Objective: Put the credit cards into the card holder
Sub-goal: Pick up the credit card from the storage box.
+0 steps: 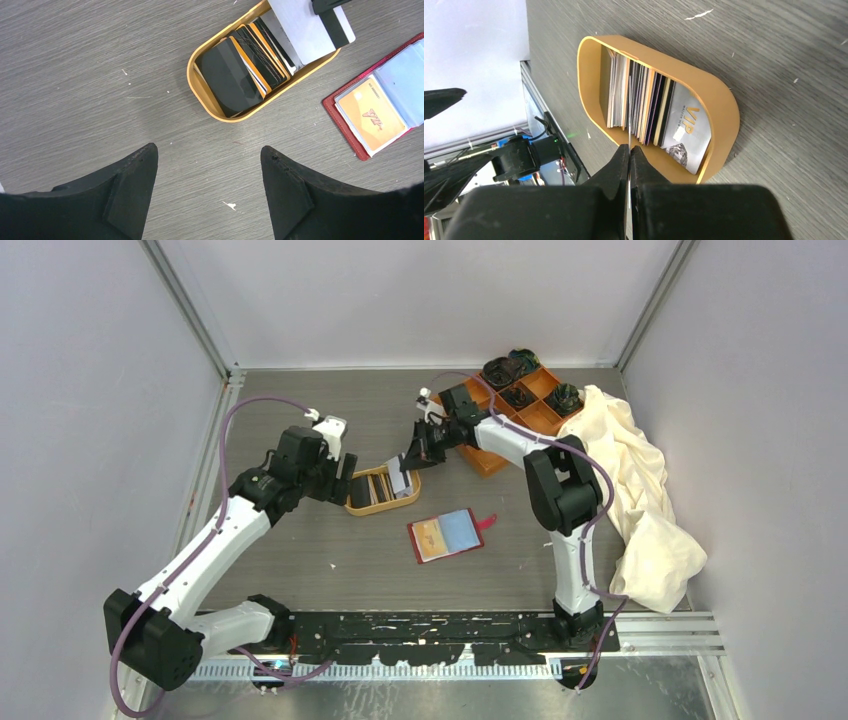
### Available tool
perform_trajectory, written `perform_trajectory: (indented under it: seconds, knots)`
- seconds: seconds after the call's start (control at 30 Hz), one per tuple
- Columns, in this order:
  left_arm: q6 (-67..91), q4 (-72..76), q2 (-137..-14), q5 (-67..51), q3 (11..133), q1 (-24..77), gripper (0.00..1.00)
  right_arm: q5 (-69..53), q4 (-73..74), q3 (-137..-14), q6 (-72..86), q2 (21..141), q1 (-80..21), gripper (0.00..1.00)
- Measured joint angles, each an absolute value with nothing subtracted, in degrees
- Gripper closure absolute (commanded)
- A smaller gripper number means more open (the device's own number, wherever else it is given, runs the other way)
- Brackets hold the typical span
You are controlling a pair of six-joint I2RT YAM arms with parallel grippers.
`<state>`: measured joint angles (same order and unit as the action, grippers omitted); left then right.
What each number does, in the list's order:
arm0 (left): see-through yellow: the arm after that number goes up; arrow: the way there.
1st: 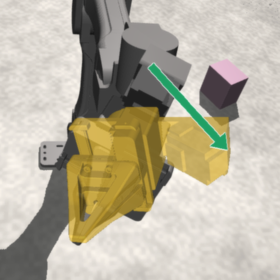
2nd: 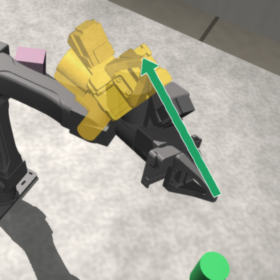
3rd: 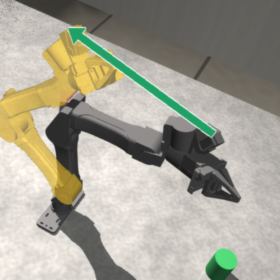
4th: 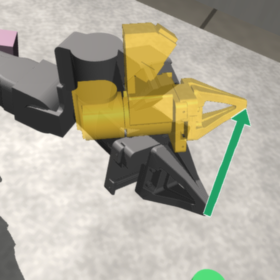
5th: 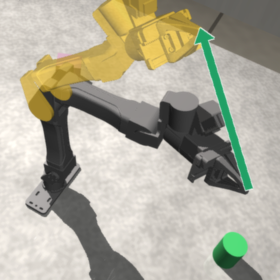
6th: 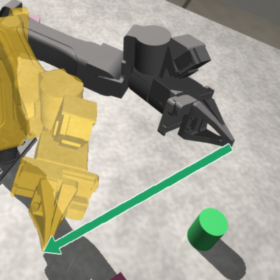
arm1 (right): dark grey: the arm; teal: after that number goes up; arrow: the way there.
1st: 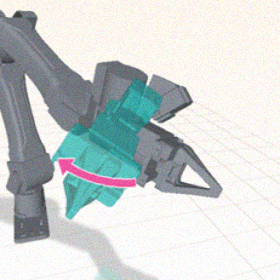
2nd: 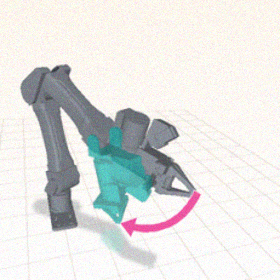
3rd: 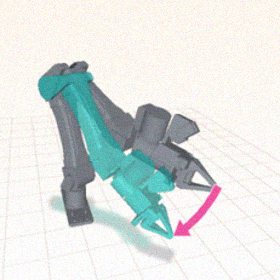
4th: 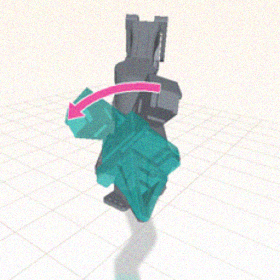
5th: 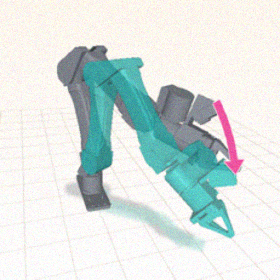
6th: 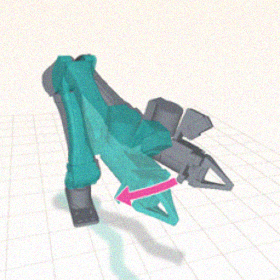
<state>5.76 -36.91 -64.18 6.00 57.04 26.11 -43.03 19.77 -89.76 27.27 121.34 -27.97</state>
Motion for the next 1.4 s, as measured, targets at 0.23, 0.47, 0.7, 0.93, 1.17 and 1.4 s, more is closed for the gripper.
perform_trajectory:
  seconds: [0.23,0.47,0.7,0.93,1.17,1.4]
  knots:
    - [5.8,-36.9,-64.2,5.1,57.0,26.1,0.25,-47.2,17.0,-88.5,27.9,120.6,-26.8,0.99]
    - [5.8,-36.9,-64.2,4.7,56.8,26.1,0.25,-53.2,12.0,-85.6,31.0,120.6,-26.3,0.99]
    - [5.8,-36.9,-64.2,4.0,56.8,26.0,0.25,-58.4,1.5,-82.6,38.2,120.5,-25.6,0.99]
    - [6.7,-36.8,-62.9,-2.2,56.8,25.3,0.24,-61.1,-5.8,-79.5,44.5,119.4,-24.6,0.99]
    - [23.9,-25.9,-54.9,-19.4,51.4,24.4,0.25,-62.7,-6.7,-75.0,44.5,110.7,-22.5,0.99]
    - [46.7,-19.3,-53.7,-26.2,55.2,27.7,0.22,-64.2,-4.3,-71.7,40.3,104.3,-20.7,0.99]
